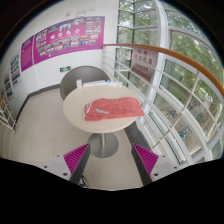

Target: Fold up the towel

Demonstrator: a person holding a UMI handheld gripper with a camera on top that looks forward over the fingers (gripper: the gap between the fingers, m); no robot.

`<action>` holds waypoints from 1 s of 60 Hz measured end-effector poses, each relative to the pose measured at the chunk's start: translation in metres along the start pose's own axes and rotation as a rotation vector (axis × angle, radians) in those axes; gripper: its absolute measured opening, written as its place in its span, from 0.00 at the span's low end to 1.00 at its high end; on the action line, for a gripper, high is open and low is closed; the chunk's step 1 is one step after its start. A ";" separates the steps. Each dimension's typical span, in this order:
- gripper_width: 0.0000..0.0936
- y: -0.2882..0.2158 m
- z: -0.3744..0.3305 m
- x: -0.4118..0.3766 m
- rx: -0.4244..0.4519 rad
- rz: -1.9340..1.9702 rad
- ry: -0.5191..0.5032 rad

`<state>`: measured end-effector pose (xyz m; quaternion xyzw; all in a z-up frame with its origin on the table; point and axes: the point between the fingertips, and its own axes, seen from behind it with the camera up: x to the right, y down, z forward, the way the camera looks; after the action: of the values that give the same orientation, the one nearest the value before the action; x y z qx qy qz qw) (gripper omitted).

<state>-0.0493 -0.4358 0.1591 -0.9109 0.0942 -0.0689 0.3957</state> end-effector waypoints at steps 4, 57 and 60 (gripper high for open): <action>0.92 -0.021 0.040 -0.028 0.018 -0.023 -0.050; 0.06 -0.114 0.370 -0.141 -0.010 -0.249 -0.068; 0.05 -0.113 0.367 -0.146 -0.029 -0.231 -0.097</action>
<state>-0.1047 -0.0669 -0.0138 -0.9237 -0.0297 -0.0688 0.3758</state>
